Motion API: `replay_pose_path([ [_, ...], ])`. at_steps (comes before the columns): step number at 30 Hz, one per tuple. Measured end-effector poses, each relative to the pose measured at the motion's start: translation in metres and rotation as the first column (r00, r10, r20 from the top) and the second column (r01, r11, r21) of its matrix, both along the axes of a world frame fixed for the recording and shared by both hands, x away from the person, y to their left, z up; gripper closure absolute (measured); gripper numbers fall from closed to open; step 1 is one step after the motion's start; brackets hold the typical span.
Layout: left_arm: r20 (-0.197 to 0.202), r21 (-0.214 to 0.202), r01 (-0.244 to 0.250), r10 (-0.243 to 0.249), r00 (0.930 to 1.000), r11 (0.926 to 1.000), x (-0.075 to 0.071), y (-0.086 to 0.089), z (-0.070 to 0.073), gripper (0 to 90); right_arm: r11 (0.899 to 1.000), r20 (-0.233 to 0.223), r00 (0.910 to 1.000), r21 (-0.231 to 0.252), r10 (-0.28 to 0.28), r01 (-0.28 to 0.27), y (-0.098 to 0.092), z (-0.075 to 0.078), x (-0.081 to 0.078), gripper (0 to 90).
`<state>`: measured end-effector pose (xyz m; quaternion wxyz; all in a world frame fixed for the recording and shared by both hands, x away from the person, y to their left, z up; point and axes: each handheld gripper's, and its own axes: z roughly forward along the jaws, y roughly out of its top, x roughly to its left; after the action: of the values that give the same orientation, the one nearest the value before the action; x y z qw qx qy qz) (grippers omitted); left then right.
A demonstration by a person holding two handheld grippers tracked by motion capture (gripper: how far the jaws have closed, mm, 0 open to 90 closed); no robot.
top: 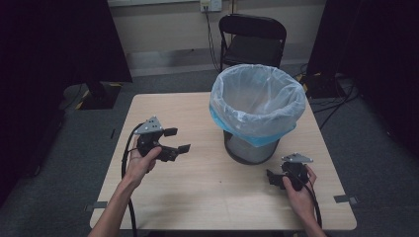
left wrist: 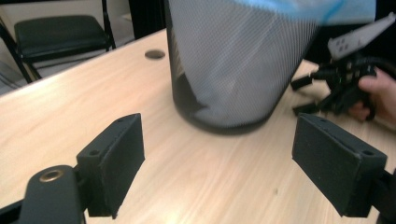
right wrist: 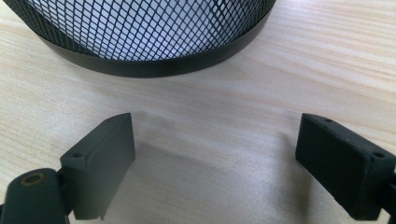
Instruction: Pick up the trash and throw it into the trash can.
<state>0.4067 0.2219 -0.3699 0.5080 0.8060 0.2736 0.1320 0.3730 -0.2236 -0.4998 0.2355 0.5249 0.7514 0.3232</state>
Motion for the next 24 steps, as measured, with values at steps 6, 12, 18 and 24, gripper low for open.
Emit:
replay_pose_path([
  [6,-0.024,0.011,-0.067,0.067,0.9974,0.9977,-0.008,0.025,-0.022,16.3,1.000,0.000,1.0000,0.000,0.000,0.000,0.000,0.000,0.000,11.2],
  [12,-0.008,0.044,-0.145,0.146,0.9893,0.9884,-0.019,0.041,-0.036,16.1,1.000,0.000,1.0000,0.000,0.000,0.000,0.000,0.000,0.000,11.2],
  [18,-0.035,0.086,-0.167,0.170,0.9847,0.9822,-0.028,0.048,-0.062,16.2,1.000,0.000,1.0000,0.000,0.000,0.000,0.000,0.000,0.000,11.2],
  [24,-0.057,0.155,-0.177,0.188,0.9805,0.9719,-0.038,0.053,-0.084,16.5,1.000,0.000,1.0000,0.000,0.000,0.000,0.000,0.000,0.000,11.2],
])
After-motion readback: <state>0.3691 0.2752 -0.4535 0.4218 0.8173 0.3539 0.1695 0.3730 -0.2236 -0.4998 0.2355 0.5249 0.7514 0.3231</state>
